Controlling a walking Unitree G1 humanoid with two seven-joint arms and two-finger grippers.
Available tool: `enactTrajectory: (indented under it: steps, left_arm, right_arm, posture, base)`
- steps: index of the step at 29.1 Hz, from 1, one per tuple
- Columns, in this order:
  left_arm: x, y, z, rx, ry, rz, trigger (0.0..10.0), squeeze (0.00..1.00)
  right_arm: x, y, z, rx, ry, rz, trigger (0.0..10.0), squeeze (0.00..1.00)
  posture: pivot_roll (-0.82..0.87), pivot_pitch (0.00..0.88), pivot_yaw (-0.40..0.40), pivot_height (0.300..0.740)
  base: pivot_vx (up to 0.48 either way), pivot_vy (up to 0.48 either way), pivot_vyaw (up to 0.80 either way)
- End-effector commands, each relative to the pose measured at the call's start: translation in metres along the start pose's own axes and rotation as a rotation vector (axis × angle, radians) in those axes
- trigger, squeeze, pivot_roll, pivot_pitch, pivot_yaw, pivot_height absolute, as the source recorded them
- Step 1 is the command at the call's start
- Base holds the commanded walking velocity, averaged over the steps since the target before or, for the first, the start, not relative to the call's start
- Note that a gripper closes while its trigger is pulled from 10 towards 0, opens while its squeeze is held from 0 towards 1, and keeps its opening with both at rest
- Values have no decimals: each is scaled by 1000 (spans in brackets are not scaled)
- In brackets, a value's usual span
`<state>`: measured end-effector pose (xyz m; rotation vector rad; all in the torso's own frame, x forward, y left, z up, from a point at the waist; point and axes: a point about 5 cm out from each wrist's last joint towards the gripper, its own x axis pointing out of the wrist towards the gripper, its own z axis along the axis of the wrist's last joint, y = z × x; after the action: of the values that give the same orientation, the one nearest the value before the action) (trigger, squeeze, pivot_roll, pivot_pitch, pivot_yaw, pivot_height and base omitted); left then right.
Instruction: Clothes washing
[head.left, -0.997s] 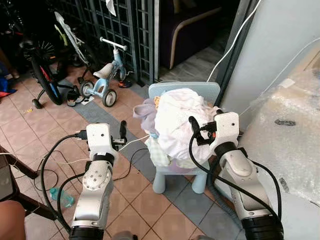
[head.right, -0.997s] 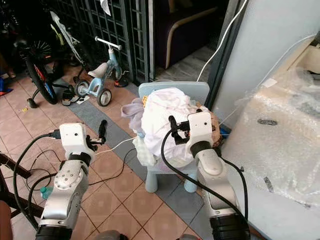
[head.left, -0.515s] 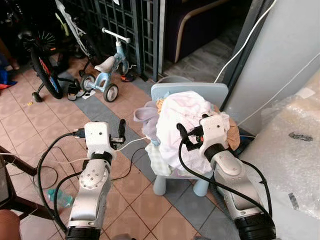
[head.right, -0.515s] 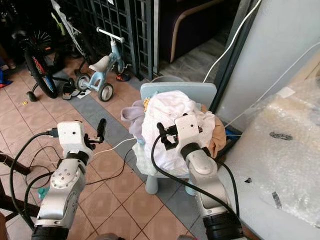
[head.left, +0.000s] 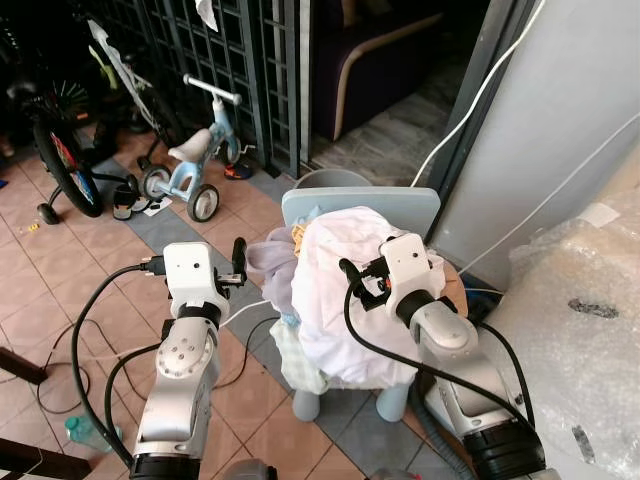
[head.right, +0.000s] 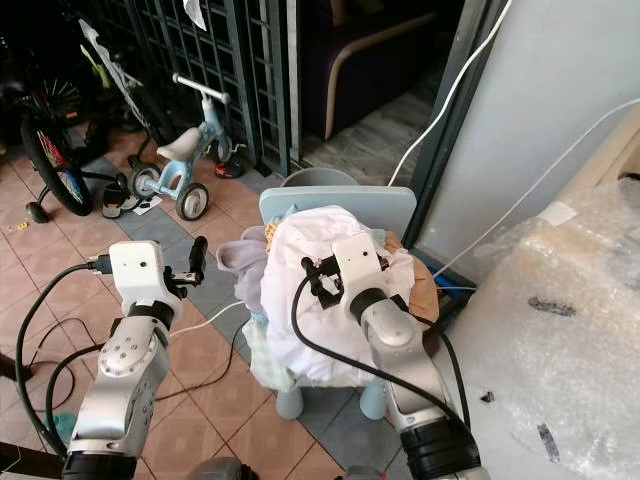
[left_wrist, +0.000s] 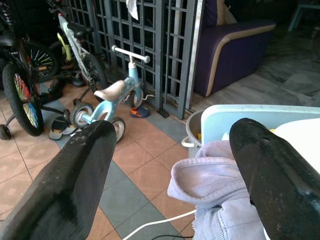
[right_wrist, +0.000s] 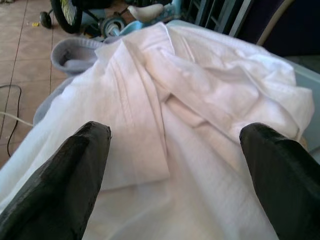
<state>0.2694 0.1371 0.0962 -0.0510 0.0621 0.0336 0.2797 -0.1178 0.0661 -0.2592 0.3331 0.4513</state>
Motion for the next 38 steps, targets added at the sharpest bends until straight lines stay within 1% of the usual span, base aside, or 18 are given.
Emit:
enactTrajectory:
  steps: [1,4,5,6,7,8,11,14,20,31,34,36,38]
  left_arm:
    - [-1,-1,2,7,1,-4,10000,0]
    - [-1,1,3,12,2,0,10000,0]
    - [-3,3,3,16,4,3,10000,0]
    - [-3,4,3,17,5,5,10000,0]
    - [-4,5,3,19,6,8,10000,0]
    - [-5,6,3,21,7,10,10000,0]
    - [-7,10,3,27,11,19,10000,0]
    - [-7,10,3,30,13,22,10000,0]
    - [-5,5,4,29,12,13,10000,0]
    - [-4,4,4,34,16,4,10000,0]
    - [-3,4,4,33,16,2,10000,0]
    - [-4,4,2,31,22,4,10000,0]
    - [-5,4,1,31,22,8,10000,0]
  right_arm:
    - [0,3,-15,-8,84,16,0,0]
    - [1,1,-19,-25,117,1,0,0]
    - [4,2,-21,-45,139,-2,627,0]
    - [5,2,-21,-48,142,-2,588,0]
    - [7,3,-21,-51,145,-1,157,0]
    - [8,3,-20,-51,146,-1,0,0]
    - [14,5,-14,-38,140,1,0,0]
    - [16,8,-12,-33,135,5,0,0]
    - [16,10,-16,-35,143,12,0,0]
    - [14,13,-19,-21,150,17,0,0]
    - [14,15,-19,-10,148,28,0,0]
    - [16,14,-15,59,134,10,0,0]
    - [16,14,-14,65,124,7,0,0]
  posture:
    - [-5,37,16,740]
    - [9,48,16,740]
    - [16,54,16,740]
    - [20,58,17,740]
    - [20,58,17,740]
    - [28,63,17,740]
    - [35,64,18,740]
    - [35,60,18,740]
    - [25,54,22,740]
    - [19,50,24,740]
    - [19,49,23,740]
    - [18,44,20,740]
    - [18,43,20,740]
  base:
    - [0,0,0]
    - [0,0,0]
    - [0,0,0]
    - [0,0,0]
    - [0,0,0]
    - [0,0,0]
    - [0,0,0]
    - [0,0,0]
    - [0,0,0]
    - [0,0,0]
    - [0,0,0]
    - [0,0,0]
    - [0,0,0]
